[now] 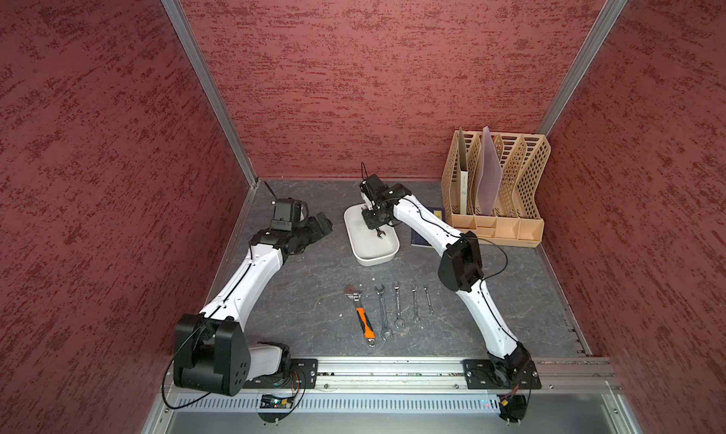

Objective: Take out the wrench from the storage box
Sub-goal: Pick up the wrench from the storage box, then place the wrench at the center of the board.

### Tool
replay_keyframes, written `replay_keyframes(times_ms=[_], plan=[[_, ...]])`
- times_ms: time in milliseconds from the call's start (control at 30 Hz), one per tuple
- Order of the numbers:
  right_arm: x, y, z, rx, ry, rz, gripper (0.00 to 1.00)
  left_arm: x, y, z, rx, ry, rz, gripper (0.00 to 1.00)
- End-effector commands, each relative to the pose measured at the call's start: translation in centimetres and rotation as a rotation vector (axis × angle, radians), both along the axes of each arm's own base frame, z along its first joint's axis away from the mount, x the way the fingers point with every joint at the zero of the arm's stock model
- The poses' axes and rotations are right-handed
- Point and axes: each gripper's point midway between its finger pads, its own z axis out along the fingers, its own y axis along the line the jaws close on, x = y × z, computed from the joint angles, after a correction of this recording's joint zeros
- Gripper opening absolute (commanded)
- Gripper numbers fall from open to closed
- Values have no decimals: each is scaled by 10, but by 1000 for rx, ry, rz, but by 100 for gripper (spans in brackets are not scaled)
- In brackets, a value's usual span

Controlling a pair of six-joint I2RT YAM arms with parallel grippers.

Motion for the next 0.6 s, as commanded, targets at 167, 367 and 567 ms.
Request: replay_keyframes(times_ms=[167, 367, 567], plan=[[-44, -24, 68, -2, -43, -79, 12, -1, -1, 12, -12, -42, -10, 100], [-94, -60, 78, -29, -26, -148, 13, -4, -5, 20, -19, -66, -21, 100], [-165, -105, 65, -74, 40, -237, 13, -10, -13, 26, -15, -84, -45, 100]])
